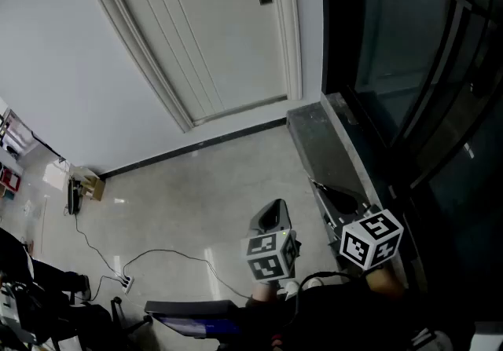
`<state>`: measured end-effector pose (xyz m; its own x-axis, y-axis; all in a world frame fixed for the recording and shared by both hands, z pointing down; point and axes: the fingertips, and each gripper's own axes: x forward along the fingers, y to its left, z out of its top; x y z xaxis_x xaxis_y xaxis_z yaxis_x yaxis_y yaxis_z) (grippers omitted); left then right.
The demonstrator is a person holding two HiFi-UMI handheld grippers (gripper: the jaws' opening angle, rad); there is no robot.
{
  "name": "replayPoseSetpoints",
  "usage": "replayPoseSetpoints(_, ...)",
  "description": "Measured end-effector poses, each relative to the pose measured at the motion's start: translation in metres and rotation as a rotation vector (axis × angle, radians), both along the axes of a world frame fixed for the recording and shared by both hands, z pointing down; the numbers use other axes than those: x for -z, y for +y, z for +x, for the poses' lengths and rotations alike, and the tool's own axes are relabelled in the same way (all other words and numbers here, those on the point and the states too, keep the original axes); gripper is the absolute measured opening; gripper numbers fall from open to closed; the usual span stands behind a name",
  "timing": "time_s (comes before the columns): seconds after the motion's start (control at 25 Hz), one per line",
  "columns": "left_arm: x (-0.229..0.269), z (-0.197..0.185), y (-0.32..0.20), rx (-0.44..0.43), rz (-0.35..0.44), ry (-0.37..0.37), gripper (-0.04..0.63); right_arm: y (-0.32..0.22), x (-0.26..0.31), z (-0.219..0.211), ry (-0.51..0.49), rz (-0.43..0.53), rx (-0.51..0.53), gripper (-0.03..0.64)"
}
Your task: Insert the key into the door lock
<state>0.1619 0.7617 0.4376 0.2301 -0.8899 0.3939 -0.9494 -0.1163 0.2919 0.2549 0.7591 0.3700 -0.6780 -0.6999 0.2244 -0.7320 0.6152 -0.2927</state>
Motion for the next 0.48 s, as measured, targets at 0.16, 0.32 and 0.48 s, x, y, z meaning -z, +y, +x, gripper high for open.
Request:
replayPoseSetpoints(0.16,-0.0017,-0.0017,0.0029,-0.007,-0.014,0.012,0.000,0.0015,0.0002,-0.0032,-0.001,-0.003,-0.001,0.012)
replayPoseSetpoints(0.32,-0.0012,-0.0024,0.0059,-0.010,-0.015,0.009,0.000,0.0045,0.0002,-0.0047,-0.001,-0.003,0.000,0.012)
replayPoseSetpoints(0.48,-0.0002,-0.0034,0.0084,-0.014,-0.008,0.006,0.000,0.0072,-0.0011,-0.0065,-0.004,-0.010,-0.004,0.012)
